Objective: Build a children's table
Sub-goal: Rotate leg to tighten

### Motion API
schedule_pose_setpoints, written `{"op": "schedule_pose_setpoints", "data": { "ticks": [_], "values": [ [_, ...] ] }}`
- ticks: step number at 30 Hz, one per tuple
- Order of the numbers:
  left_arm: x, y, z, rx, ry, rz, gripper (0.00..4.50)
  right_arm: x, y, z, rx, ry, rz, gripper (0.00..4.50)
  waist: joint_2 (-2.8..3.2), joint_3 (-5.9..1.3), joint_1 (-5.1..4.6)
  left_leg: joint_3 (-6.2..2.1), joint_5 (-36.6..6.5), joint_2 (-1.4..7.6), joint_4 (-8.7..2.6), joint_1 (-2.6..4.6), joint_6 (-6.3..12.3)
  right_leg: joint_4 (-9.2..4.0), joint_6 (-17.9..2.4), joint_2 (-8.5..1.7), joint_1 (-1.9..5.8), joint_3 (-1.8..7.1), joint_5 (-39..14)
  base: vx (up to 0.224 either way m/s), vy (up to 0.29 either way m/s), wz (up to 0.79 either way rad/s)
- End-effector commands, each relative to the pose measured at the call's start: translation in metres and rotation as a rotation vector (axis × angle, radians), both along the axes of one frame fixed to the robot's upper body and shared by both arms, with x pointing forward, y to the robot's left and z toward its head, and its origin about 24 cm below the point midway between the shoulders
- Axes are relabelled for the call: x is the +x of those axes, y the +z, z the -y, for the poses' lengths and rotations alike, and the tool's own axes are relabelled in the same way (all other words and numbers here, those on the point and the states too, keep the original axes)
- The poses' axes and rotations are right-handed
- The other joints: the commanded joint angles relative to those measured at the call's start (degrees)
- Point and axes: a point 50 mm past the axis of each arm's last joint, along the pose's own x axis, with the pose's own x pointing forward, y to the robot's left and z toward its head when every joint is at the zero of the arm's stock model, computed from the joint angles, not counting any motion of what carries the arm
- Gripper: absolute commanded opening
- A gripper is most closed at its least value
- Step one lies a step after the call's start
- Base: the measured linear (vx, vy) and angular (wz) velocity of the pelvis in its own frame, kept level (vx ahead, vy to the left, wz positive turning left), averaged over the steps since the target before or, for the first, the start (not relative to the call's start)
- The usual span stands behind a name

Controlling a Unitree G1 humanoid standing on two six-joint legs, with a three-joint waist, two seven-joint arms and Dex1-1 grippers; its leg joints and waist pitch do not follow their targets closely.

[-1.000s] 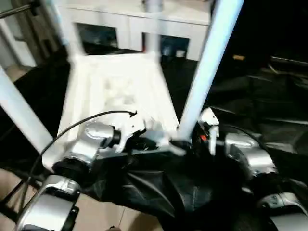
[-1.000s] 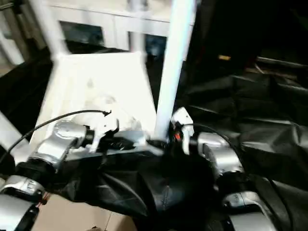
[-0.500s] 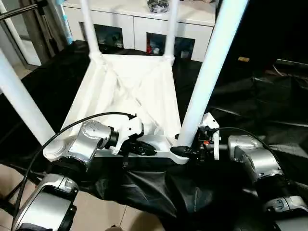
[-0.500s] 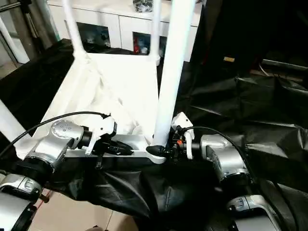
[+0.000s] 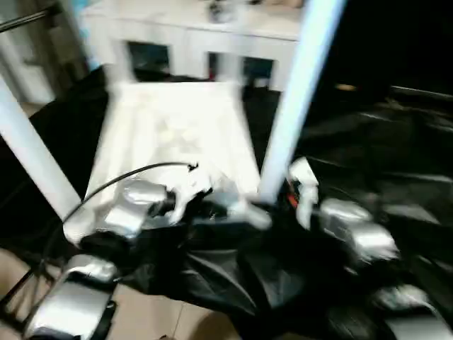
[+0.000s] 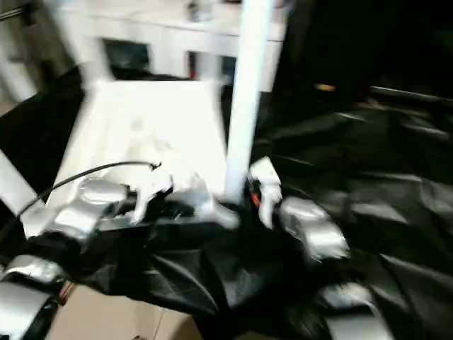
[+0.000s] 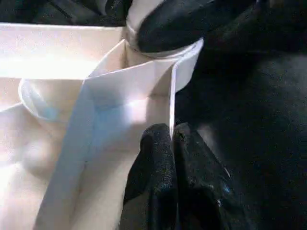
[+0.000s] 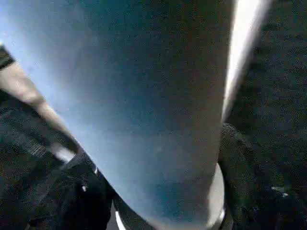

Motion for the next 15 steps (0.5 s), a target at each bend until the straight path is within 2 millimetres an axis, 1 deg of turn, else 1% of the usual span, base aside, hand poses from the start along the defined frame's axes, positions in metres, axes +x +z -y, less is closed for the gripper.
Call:
{"op": "schedule_pose_setpoints", "data": {
  "ticks": [1, 2, 3, 4, 6, 7, 8, 10, 11, 13, 14, 15],
  "values": [
    [0.000, 0.003, 0.031, -0.031, -0.009, 0.017, 0.00, -0.009, -0.024, -0.033, -0.033, 0.003, -0.116, 2.63, 0.28, -2.68, -0.06, -0.79, -20.2, 0.87, -4.21, 0.28, -1.22, -5.27, -9.0, -2.42, 1.80, 1.62, -24.4, 0.000, 0.000, 0.00],
    [-0.001, 0.003, 0.036, -0.043, -0.005, 0.018, 0.00, -0.008, -0.025, -0.037, -0.038, -0.013, -0.127, 2.63, 0.28, -2.68, -0.14, -0.79, -20.1, 0.91, -4.24, 0.30, -1.25, -5.17, -9.3, -2.42, 1.73, 1.65, -23.7, 0.000, 0.000, 0.00],
    [-0.002, 0.003, 0.043, -0.063, -0.007, 0.017, 0.00, -0.008, -0.026, -0.043, -0.045, -0.017, -0.131, 2.63, 0.42, -2.70, -0.19, -0.82, -20.1, 0.87, -4.24, 0.31, -1.22, -5.15, -9.6, -2.38, 1.77, 1.60, -23.3, 0.000, 0.000, 0.00],
    [-0.004, 0.003, 0.048, -0.081, -0.014, 0.014, 0.00, -0.009, -0.025, -0.049, -0.051, -0.002, -0.121, 2.63, 0.33, -2.74, -0.28, -0.69, -20.0, 0.83, -4.18, 0.26, -1.00, -5.11, -10.0, -2.26, 1.82, 1.58, -21.9, 0.000, 0.000, 0.00],
    [-0.005, 0.003, 0.051, -0.087, -0.017, 0.014, 0.00, -0.009, -0.024, -0.053, -0.052, 0.014, -0.103, 2.63, 0.33, -2.83, -0.26, -0.63, -19.7, 0.84, -4.12, 0.15, -0.36, -4.97, -10.3, -2.25, 1.93, 1.65, -20.5, 0.000, 0.000, 0.00],
    [-0.006, 0.003, 0.052, -0.089, -0.018, 0.015, 0.00, -0.009, -0.024, -0.054, -0.050, 0.019, -0.097, 3.18, 0.35, -2.88, -0.23, -0.58, -19.1, 0.83, -4.09, 0.07, -0.04, -4.91, -10.5, -2.24, 2.02, 1.67, -19.4, 0.000, 0.000, 0.00],
    [-0.007, 0.002, 0.053, -0.088, -0.022, 0.015, 0.00, -0.008, -0.023, -0.056, -0.051, 0.021, -0.090, 3.18, 0.43, -2.93, -0.23, -0.53, -18.6, 0.83, -4.07, 0.09, 0.21, -4.79, -10.9, -2.21, 2.03, 1.69, -18.4, 0.000, 0.000, 0.00],
    [-0.007, 0.002, 0.053, -0.081, -0.023, 0.017, 0.00, -0.006, -0.021, -0.056, -0.050, 0.025, -0.080, 3.38, 0.47, -2.94, -0.30, -0.50, -18.5, 0.82, -4.09, -0.01, 0.16, -4.71, -11.2, -2.18, 2.11, 1.65, -17.7, 0.000, 0.000, 0.00],
    [-0.005, 0.002, 0.047, -0.068, -0.020, 0.021, 0.00, -0.004, -0.018, -0.053, -0.052, 0.036, -0.054, 3.38, 0.39, -2.93, -0.31, -0.51, -18.4, 0.83, -4.09, 0.00, 0.30, -4.71, -11.2, -2.25, 2.18, 1.66, -17.8, 0.000, 0.000, 0.00],
    [-0.005, 0.002, 0.044, -0.062, -0.017, 0.023, 0.00, -0.004, -0.017, -0.051, -0.055, 0.043, -0.035, 3.66, 0.47, -2.93, -0.31, -0.51, -18.5, 0.86, -4.10, 0.00, 0.36, -4.74, -11.1, -2.26, 2.13, 1.65, -17.9, 0.000, 0.000, 0.00],
    [-0.004, 0.002, 0.039, -0.052, -0.024, 0.025, 0.00, -0.003, -0.013, -0.048, -0.037, 0.069, -0.013, 3.66, 0.46, -2.87, -0.38, -0.49, -19.0, 0.83, -4.12, 0.02, 0.51, -4.83, -11.1, -2.21, 2.12, 1.66, -18.3, 0.000, 0.000, 0.00],
    [-0.004, 0.002, 0.035, -0.043, -0.036, 0.024, 0.00, -0.004, -0.008, -0.045, -0.011, 0.110, 0.011, 3.66, 0.27, -2.90, -0.43, -0.49, -19.1, 0.84, -4.11, 0.00, 0.66, -4.84, -11.0, -2.20, 2.16, 1.65, -18.5, 0.000, 0.000, 0.00]
  ]
}}
